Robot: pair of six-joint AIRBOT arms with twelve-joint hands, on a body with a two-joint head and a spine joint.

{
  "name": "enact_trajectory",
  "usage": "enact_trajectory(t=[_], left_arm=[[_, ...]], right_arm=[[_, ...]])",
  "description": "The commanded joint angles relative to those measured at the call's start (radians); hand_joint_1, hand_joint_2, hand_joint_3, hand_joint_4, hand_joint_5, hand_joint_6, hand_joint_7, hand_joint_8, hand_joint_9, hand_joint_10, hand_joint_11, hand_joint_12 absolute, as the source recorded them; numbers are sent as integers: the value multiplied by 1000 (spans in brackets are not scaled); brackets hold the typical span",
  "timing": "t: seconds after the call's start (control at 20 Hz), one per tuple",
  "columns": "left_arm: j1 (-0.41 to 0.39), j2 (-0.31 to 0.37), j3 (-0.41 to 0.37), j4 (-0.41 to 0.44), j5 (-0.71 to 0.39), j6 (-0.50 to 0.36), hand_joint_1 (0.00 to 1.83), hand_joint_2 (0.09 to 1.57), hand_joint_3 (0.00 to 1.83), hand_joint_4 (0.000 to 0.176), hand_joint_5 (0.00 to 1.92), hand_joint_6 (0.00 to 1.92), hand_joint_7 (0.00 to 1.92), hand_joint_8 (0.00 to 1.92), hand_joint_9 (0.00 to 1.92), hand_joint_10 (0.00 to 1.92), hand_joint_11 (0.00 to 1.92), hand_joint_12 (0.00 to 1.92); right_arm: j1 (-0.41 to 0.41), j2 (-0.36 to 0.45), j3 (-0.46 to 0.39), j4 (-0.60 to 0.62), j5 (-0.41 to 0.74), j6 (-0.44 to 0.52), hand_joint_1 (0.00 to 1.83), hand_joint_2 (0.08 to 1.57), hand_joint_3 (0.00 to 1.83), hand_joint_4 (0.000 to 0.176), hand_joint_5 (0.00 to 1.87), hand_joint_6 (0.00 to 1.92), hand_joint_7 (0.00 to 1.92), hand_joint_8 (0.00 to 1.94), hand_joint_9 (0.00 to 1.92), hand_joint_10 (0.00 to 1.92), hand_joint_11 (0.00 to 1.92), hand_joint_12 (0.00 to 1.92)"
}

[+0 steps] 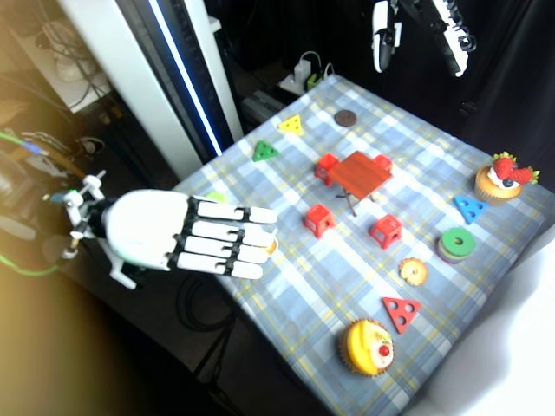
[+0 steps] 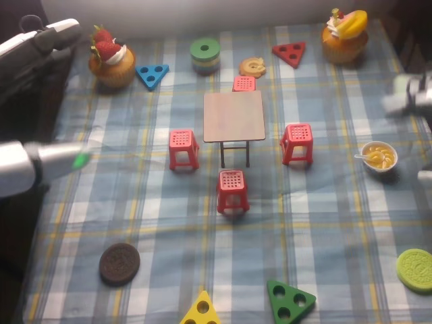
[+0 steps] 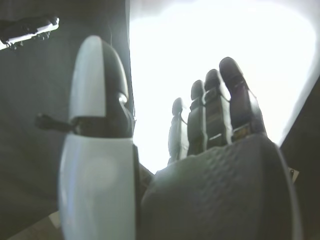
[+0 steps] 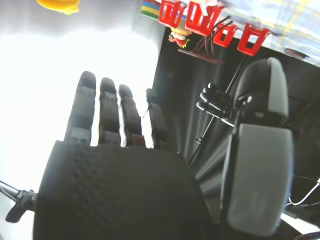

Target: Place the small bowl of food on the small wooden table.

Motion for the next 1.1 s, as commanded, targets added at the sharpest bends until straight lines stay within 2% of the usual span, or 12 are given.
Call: enact_trajectory(t=[0.0, 0.1, 0.3, 0.55, 0.6, 0.75, 0.8, 0.85, 0.9, 0.95, 1.0, 1.05], left_arm=[[-8, -2, 7, 10, -119, -7, 517, 1119, 8, 176, 263, 10, 322, 6, 305, 16, 189, 600], [-9, -6, 8, 12, -114, -7, 545, 1125, 5, 176, 219, 0, 303, 0, 304, 8, 182, 601], [-9, -8, 8, 14, -106, -7, 607, 1083, 0, 176, 210, 0, 308, 2, 328, 11, 156, 603], [-9, -18, 13, 16, -88, -7, 612, 1079, 0, 176, 193, 4, 326, 5, 351, 5, 161, 703], [-9, -18, 14, 19, -85, -8, 602, 1081, 0, 176, 173, 1, 324, 3, 353, 5, 155, 700], [-15, -17, 18, 32, -77, -11, 552, 1098, 0, 176, 168, 0, 324, 0, 382, 2, 155, 766], [-16, -17, 19, 32, -79, -11, 509, 1108, 1, 176, 164, 0, 329, 2, 377, 0, 149, 778], [-16, -18, 19, 32, -79, -12, 515, 1108, 0, 176, 167, 0, 338, 0, 378, 0, 137, 818], [-16, -18, 20, 33, -79, -13, 527, 1112, 0, 176, 155, 0, 350, 0, 377, 0, 125, 858], [-16, -18, 21, 35, -76, -14, 549, 1105, 0, 176, 146, 0, 337, 0, 377, 0, 125, 869], [-17, -18, 23, 37, -73, -17, 567, 1099, 0, 176, 146, 1, 328, 0, 374, 0, 116, 864], [-19, -19, 26, 39, -72, -22, 584, 1096, 0, 176, 153, 3, 322, 0, 369, 0, 110, 860]], right_arm=[[8, -5, 11, 22, 105, 4, 786, 1223, 0, 0, 806, 13, 890, 3, 850, 13, 548, 760], [34, -21, 32, 14, 56, 7, 774, 1195, 0, 0, 755, 0, 800, 0, 869, 11, 542, 961], [90, -47, 73, -48, -41, 36, 940, 1144, 0, 0, 597, 0, 699, 0, 894, 11, 566, 1046], [137, -66, 103, -83, -114, 36, 967, 1064, 0, 0, 403, 0, 680, 0, 782, 0, 306, 1137], [145, -74, 113, -87, -133, 40, 944, 1065, 0, 0, 406, 1, 678, 1, 778, 0, 362, 1056], [168, -99, 152, -119, -180, 84, 938, 1083, 3, 0, 458, 3, 770, 14, 732, 0, 186, 919], [179, -105, 159, -132, -195, 91, 940, 1084, 2, 0, 486, 10, 785, 15, 662, 0, 51, 861], [187, -107, 163, -139, -204, 93, 932, 1091, 1, 0, 505, 3, 799, 6, 659, 2, 36, 905], [197, -110, 169, -152, -216, 100, 964, 1084, 0, 0, 513, 1, 797, 2, 736, 21, 264, 989], [201, -112, 177, -162, -225, 109, 972, 1083, 0, 0, 491, 0, 803, 3, 765, 29, 333, 1011], [203, -114, 183, -164, -229, 117, 943, 1082, 0, 0, 507, 2, 790, 2, 682, 6, 151, 1090], [204, -116, 190, -164, -232, 127, 918, 1083, 0, 0, 526, 6, 784, 0, 614, 1, 29, 1029]])
